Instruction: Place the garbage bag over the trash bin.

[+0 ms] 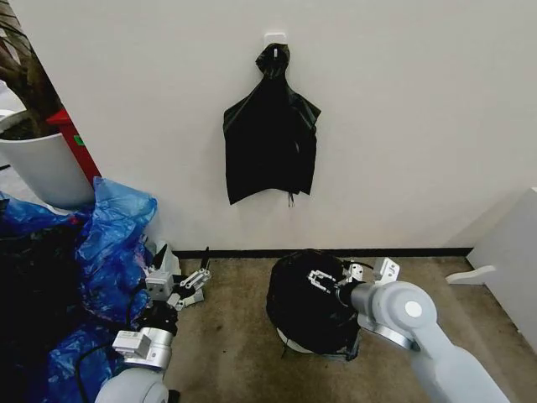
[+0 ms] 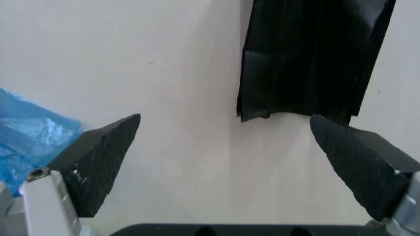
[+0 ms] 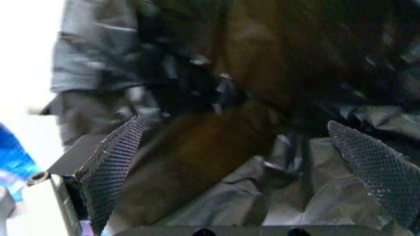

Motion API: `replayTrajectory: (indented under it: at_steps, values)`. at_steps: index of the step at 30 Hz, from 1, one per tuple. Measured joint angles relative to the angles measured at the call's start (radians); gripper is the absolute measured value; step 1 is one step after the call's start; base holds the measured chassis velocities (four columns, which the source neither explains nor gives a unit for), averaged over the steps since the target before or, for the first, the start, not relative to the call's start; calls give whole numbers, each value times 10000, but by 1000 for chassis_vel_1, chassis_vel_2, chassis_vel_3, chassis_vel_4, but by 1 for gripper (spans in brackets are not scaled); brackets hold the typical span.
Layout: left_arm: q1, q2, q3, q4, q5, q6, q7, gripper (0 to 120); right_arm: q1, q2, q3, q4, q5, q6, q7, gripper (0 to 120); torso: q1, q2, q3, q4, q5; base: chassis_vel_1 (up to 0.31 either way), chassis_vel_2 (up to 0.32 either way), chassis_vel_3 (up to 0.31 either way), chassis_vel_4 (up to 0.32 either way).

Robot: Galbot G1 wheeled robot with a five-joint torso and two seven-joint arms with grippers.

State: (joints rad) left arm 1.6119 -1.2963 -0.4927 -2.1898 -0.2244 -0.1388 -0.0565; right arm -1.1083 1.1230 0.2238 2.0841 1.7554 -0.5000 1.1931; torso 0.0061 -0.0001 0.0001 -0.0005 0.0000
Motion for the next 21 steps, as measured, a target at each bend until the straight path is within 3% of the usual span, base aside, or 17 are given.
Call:
replayTrajectory:
  at_steps: [13, 21]
  values:
    - [29, 32, 3, -187, 7, 28, -31, 100, 679, 270, -244, 488, 1120, 1051, 795, 100, 0, 0, -1, 3, -3, 0, 0, 0, 0]
    - [107, 119, 23, -306, 2, 45, -34, 100, 1330, 774, -959, -811, 123, 1034, 543, 100, -2, 0, -1, 3, 1, 0, 0, 0, 0]
